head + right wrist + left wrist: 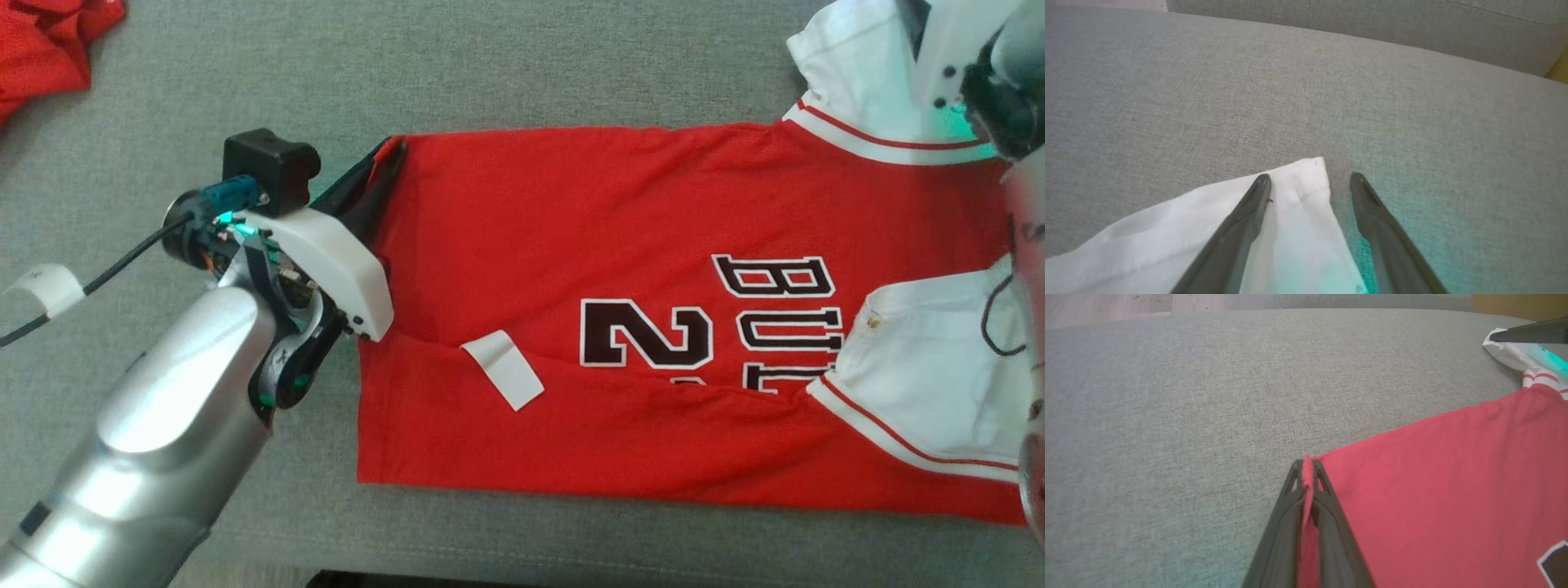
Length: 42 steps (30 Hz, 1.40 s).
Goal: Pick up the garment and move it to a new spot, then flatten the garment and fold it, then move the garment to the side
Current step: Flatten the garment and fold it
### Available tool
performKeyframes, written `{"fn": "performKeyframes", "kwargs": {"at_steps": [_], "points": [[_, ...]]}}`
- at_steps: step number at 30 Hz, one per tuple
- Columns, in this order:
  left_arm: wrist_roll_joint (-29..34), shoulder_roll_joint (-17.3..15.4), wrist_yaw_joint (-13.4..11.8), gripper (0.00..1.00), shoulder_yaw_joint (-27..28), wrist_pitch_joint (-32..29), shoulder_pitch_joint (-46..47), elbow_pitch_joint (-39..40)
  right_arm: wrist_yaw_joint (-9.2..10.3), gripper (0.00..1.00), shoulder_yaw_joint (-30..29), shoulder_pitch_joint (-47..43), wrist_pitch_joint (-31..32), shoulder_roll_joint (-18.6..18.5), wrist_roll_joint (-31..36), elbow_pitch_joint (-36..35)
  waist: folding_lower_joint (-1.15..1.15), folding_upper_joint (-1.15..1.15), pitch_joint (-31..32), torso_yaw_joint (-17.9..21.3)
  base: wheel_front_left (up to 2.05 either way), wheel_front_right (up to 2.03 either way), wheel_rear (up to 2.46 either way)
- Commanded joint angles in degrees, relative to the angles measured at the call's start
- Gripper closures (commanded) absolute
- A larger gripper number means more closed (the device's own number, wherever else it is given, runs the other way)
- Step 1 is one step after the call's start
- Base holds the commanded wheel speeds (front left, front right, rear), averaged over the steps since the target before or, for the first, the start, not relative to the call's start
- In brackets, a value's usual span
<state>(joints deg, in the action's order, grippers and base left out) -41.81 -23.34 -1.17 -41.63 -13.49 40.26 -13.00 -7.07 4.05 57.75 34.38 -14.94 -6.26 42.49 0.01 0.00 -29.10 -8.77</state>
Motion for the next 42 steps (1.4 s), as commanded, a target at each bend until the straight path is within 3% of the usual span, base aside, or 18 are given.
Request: {"fn": "performKeyframes", "kwargs": {"at_steps": [1,2,3,4,5,16,25,30,36,42], "points": [[0.3,-1.6,0.3,1.0,1.8,0.6,2.5,1.0,-0.42,0.29,2.1,1.8,0.3,0.3,-1.0,-0.6,-0.01,0.0,-0.1,0.1,0.0,0.0,0.0],[0.3,-1.5,0.4,1.0,1.8,0.7,2.5,0.8,-0.42,0.56,2.8,1.9,0.4,0.4,-1.3,-0.2,-0.01,0.0,-0.1,0.2,0.0,0.0,0.0],[0.3,-1.5,0.4,1.0,1.8,0.8,2.5,0.6,-0.42,0.69,3.6,1.9,0.7,0.3,-1.8,0.2,-0.01,0.0,-0.1,0.3,0.0,0.0,0.0],[0.2,-1.5,0.5,1.0,1.8,0.9,2.6,0.4,-0.42,0.88,4.3,1.9,1.0,0.3,-2.4,0.6,-0.01,0.0,-0.1,0.3,0.0,0.0,0.0],[0.1,-1.5,0.5,1.0,1.8,1.0,2.7,0.3,-0.42,1.0,4.9,1.9,1.0,0.2,-3.0,0.8,-0.01,0.0,0.0,0.5,0.0,0.0,0.0],[-0.6,-3.3,0.9,1.0,3.0,2.7,2.0,-1.9,-0.42,1.0,8.3,1.5,-11.0,0.1,-9.0,-1.6,-0.01,0.0,3.7,4.1,0.0,0.0,0.0],[-2.1,-6.8,1.0,1.0,3.5,4.3,-4.4,-1.3,-0.42,1.0,11.7,-11.9,-16.9,-3.6,-17.4,-11.7,-0.01,0.0,12.3,8.1,0.0,0.0,0.0],[-3.1,-8.8,-0.4,1.0,4.5,6.8,-9.8,2.6,-0.42,1.0,10.2,-22.7,-18.5,-4.1,-19.5,-18.7,-0.01,0.0,15.9,9.4,0.0,0.0,0.0],[-4.3,-11.0,-3.9,1.0,5.9,9.3,-17.4,8.3,-0.42,1.0,6.1,-32.8,-19.5,-2.5,-18.2,-25.5,-0.01,0.0,18.0,10.0,0.0,0.0,0.0],[-5.4,-10.1,-6.0,1.0,5.8,11.9,-23.2,9.5,-0.42,1.0,2.7,-39.6,-18.8,0.0,-15.3,-29.8,-0.01,0.0,18.7,10.3,0.0,0.0,0.0]]}}
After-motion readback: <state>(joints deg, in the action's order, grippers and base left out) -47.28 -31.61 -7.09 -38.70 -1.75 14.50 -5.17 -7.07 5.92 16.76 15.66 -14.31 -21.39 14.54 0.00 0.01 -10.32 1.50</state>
